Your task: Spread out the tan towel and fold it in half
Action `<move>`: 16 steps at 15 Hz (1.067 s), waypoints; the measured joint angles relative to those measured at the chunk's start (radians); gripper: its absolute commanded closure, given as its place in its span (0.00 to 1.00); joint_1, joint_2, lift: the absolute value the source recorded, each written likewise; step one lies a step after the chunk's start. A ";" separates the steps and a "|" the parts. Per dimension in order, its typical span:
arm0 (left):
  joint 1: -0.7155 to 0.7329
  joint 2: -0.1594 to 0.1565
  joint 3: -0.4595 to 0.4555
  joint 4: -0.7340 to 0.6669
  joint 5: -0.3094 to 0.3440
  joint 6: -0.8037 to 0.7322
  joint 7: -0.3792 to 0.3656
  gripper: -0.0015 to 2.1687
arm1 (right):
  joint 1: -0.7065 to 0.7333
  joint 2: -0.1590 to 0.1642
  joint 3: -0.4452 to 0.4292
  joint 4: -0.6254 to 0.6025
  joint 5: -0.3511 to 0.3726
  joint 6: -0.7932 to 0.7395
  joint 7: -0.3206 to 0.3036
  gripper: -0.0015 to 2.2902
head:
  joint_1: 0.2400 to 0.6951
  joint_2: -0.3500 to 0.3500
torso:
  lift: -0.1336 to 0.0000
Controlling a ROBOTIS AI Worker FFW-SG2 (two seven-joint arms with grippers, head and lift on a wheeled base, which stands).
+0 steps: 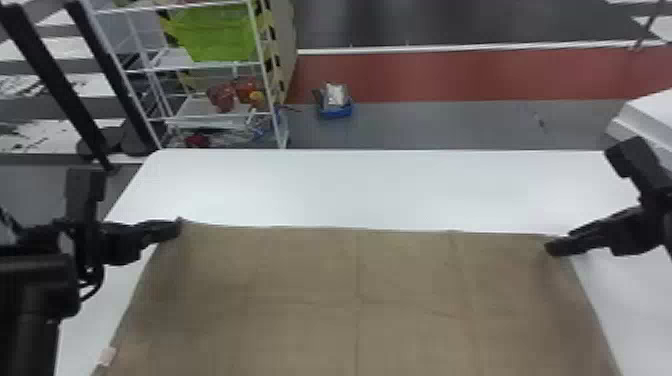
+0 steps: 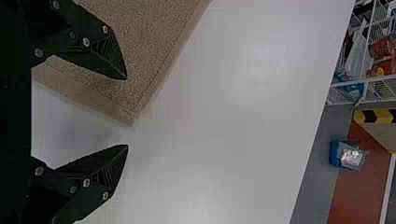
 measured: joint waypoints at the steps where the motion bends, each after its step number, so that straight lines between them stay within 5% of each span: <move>1: 0.000 0.000 -0.001 0.000 0.000 0.000 0.000 0.46 | -0.004 0.001 0.001 0.007 -0.003 0.002 0.000 0.21 | 1.00 0.64 | 0.08; 7: -0.005 0.001 -0.003 0.003 -0.001 -0.001 0.000 0.46 | -0.015 0.004 0.003 0.032 -0.015 0.007 0.011 0.28 | 1.00 0.65 | 0.08; 9: -0.006 0.001 -0.003 0.003 -0.001 -0.001 0.000 0.46 | -0.016 0.005 0.004 0.035 -0.017 0.007 0.021 0.51 | 1.00 0.65 | 0.08; 13: -0.006 0.001 -0.003 0.002 -0.001 -0.001 -0.002 0.46 | -0.017 0.003 -0.003 0.032 -0.019 0.001 0.044 0.57 | 1.00 0.66 | 0.08; 16: -0.004 -0.007 0.002 -0.007 0.013 0.004 -0.013 0.64 | -0.003 -0.001 -0.023 0.017 -0.031 -0.041 0.073 0.58 | 1.00 0.65 | 0.08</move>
